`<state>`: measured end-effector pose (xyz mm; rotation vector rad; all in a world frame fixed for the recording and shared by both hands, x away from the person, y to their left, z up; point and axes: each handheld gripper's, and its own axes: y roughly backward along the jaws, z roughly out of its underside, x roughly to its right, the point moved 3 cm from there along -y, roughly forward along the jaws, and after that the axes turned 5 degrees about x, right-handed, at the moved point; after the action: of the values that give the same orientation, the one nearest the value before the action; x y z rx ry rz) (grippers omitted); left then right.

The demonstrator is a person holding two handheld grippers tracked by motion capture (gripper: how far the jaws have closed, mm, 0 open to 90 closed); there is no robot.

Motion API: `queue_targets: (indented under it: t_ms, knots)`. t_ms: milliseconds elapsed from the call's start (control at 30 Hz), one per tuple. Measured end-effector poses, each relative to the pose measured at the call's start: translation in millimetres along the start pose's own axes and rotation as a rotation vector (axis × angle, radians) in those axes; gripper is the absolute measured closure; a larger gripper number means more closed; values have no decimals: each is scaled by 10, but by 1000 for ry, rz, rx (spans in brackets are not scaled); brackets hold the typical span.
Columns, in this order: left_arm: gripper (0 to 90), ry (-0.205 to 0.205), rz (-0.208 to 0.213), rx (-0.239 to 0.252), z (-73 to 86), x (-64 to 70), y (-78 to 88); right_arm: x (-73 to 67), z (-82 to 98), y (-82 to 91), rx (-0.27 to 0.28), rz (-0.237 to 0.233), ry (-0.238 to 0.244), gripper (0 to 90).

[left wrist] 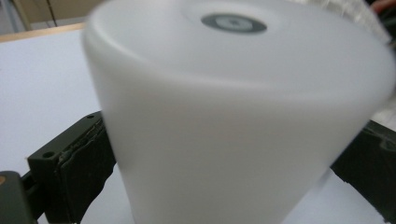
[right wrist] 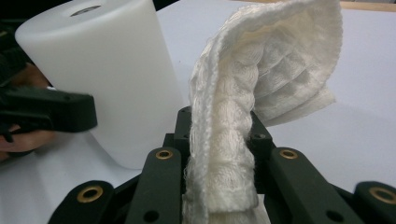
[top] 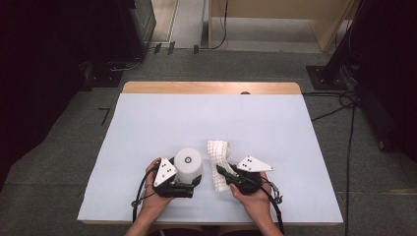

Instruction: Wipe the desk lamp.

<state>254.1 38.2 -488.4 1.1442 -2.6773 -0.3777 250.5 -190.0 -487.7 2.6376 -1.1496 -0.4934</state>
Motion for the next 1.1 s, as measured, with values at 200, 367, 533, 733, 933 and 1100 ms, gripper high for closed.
queue_targets:
  t_ms: [200, 367, 533, 733, 933, 1100]
  knots:
    - [0, 11, -142, -2, -28, 110, -32, 40, 20, -7, -13, 15, -9, 735]
    - [62, -3, -189, -8, -15, 176, -77, 30, 51, -27, -23, 19, -20, 735]
    - [85, -11, -165, -22, -41, 137, -54, -33, 65, -51, -31, 18, -8, 734]
    - [87, 5, -55, 60, -183, 32, 58, -115, 84, -75, -44, -11, 5, 734]
    - [88, -8, 20, 70, -200, 66, 75, -198, 55, -66, -20, -53, 3, 735]
    - [88, -26, 54, 61, -174, 100, 47, -238, -15, -37, 13, -66, 12, 736]
